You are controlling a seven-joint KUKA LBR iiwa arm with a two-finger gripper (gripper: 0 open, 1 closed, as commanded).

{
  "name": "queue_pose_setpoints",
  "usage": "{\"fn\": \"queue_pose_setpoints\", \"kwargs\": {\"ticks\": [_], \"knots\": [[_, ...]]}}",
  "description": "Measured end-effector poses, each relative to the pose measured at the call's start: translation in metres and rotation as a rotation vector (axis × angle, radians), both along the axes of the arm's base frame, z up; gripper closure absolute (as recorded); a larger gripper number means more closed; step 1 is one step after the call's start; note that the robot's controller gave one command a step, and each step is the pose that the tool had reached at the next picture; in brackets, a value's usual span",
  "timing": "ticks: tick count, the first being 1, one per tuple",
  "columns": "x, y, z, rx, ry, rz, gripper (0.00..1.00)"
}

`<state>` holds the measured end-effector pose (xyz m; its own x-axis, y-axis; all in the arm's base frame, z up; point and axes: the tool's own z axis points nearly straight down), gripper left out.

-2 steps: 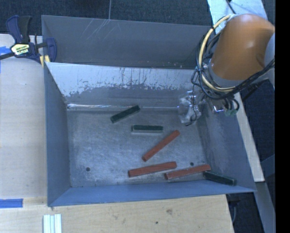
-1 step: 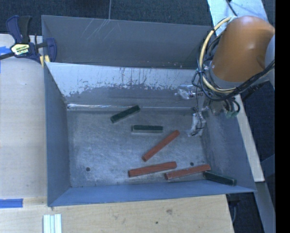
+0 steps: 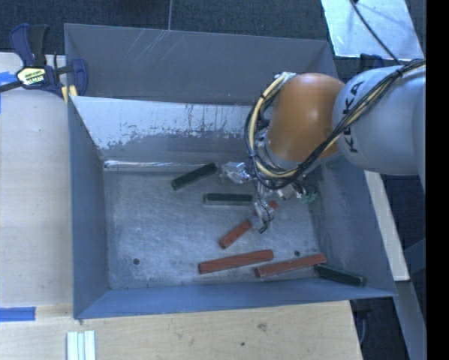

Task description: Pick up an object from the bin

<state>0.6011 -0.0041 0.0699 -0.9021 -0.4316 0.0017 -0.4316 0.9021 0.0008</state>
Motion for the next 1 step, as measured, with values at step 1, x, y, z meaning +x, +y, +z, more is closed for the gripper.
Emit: {"fn": "queue_pose_setpoints", "kwargs": {"ticks": [1], "knots": [[-0.0085,-0.0006,0.0016,0.001,-0.007,0.155,0.00]]}}
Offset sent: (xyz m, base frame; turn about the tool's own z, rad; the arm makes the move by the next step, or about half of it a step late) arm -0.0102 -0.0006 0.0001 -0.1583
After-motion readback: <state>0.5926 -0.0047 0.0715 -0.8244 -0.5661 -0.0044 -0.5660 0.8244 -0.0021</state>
